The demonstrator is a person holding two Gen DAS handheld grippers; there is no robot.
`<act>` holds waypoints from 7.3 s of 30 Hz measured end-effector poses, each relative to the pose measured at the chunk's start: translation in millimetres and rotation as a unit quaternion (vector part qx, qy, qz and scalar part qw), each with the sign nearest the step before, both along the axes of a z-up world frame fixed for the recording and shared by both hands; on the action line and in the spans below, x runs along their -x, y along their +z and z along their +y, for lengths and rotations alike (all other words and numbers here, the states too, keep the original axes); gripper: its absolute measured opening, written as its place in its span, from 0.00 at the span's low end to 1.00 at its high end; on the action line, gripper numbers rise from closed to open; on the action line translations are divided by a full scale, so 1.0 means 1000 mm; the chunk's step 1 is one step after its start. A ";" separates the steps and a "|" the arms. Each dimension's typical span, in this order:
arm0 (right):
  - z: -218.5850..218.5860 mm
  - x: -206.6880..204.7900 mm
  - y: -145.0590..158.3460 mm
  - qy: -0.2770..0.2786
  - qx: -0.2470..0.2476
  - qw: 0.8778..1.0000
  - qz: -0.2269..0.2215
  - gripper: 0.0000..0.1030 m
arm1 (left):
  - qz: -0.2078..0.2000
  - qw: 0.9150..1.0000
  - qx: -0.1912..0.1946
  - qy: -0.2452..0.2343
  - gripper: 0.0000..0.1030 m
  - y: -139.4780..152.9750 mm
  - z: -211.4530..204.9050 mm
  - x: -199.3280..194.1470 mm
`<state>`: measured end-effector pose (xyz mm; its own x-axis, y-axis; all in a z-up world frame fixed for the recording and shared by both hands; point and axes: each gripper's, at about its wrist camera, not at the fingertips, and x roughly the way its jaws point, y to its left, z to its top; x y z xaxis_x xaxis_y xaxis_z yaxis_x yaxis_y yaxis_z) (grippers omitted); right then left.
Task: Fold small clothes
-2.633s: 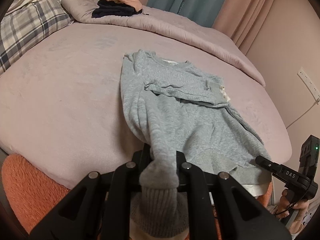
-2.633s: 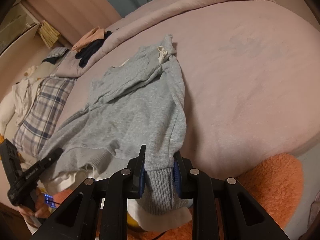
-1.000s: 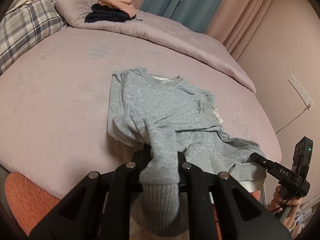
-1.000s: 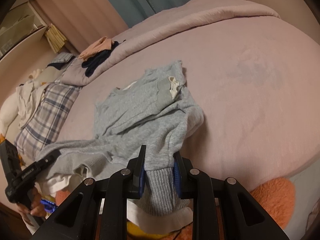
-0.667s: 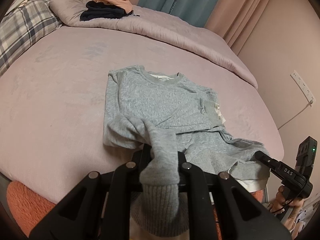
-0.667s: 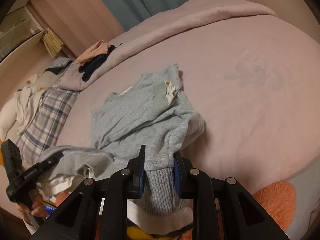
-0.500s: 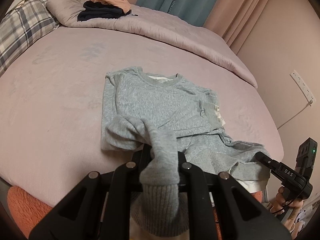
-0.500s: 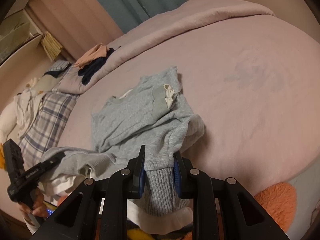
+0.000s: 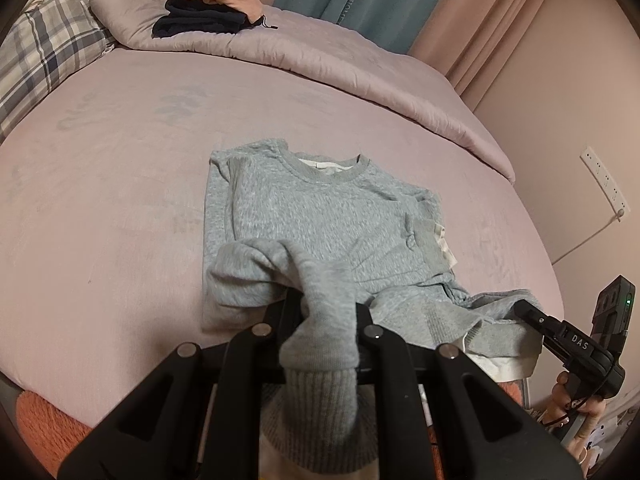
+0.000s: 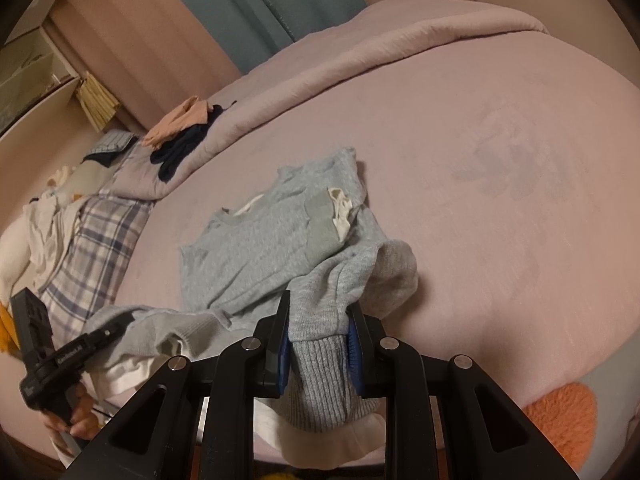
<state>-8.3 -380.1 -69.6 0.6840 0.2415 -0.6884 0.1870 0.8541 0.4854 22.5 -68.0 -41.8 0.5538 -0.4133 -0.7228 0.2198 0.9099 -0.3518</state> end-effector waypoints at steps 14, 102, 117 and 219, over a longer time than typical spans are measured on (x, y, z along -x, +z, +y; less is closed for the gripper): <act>0.005 -0.014 0.008 0.000 0.013 1.000 -0.001 0.24 | -0.003 1.000 0.012 0.000 0.12 0.004 0.011 -0.010; 0.014 -0.065 0.007 0.042 0.026 0.999 0.012 0.16 | 0.022 0.997 0.057 0.052 0.14 -0.018 0.045 -0.064; 0.010 -0.134 0.032 0.011 0.049 0.999 -0.012 0.08 | -0.010 0.997 0.045 0.067 0.13 -0.005 0.038 -0.155; 0.009 -0.034 0.010 -0.045 0.036 0.998 0.006 0.21 | 0.117 0.993 0.009 0.033 0.55 -0.083 0.037 -0.023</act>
